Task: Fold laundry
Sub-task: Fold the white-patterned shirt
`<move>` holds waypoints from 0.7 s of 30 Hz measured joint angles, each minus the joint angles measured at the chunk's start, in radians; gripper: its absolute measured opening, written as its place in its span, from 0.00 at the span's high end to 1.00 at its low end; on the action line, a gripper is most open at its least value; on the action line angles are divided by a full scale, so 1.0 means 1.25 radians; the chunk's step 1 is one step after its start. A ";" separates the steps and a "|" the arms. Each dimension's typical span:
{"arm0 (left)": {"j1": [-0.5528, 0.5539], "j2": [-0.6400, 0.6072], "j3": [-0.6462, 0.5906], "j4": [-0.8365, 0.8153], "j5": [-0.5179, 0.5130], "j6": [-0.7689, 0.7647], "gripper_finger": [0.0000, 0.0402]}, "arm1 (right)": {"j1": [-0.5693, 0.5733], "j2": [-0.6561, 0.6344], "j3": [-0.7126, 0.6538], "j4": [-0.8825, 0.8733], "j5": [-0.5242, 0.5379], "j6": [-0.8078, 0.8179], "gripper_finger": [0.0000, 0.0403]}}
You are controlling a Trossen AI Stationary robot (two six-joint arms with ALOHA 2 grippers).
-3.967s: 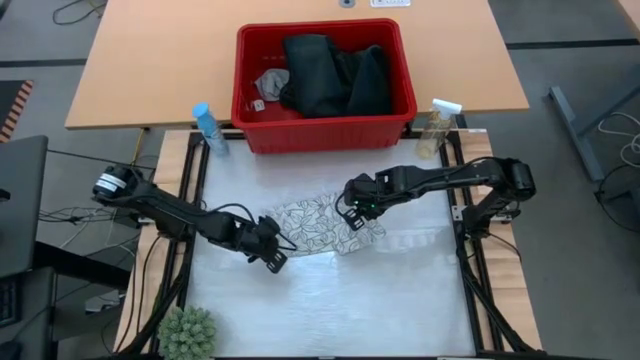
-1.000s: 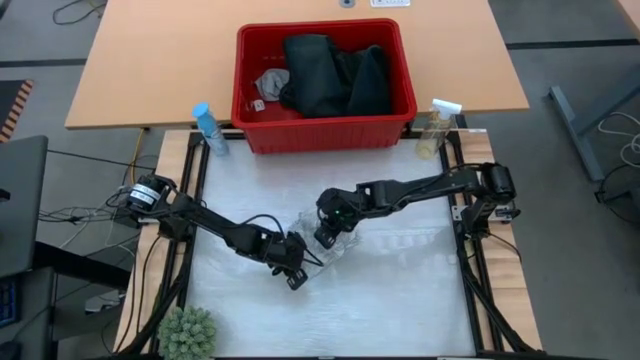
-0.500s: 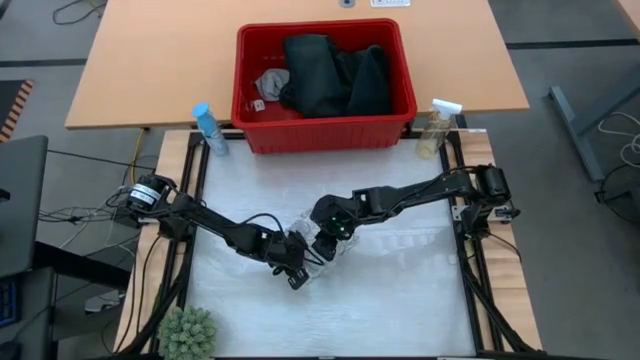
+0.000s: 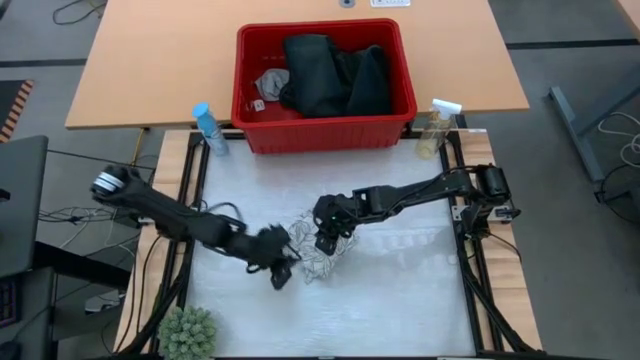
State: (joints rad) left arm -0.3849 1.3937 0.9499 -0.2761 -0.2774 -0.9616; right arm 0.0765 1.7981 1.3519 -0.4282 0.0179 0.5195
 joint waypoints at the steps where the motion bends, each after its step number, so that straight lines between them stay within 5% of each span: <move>1: -0.006 -0.018 0.000 0.008 -0.079 0.015 1.00 | 0.000 0.000 0.000 0.001 0.008 0.000 0.66; 4: -0.001 -0.030 0.000 0.014 -0.240 0.048 1.00 | 0.000 0.000 0.000 0.005 0.032 -0.002 0.77; 6: 0.016 -0.010 0.000 0.016 -0.264 0.070 1.00 | 0.000 0.000 0.000 0.013 0.034 -0.004 0.84; 10: 0.040 0.068 0.000 0.020 -0.198 0.070 1.00 | 0.014 0.000 0.000 0.016 0.033 -0.007 0.96; 21: 0.012 0.168 -0.001 0.012 -0.144 0.004 1.00 | 0.093 0.062 -0.001 0.028 0.046 0.006 0.96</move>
State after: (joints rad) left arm -0.3701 1.6041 0.9481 -0.2611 -0.4570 -0.9564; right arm 0.1922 1.8757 1.3502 -0.3932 0.0759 0.5273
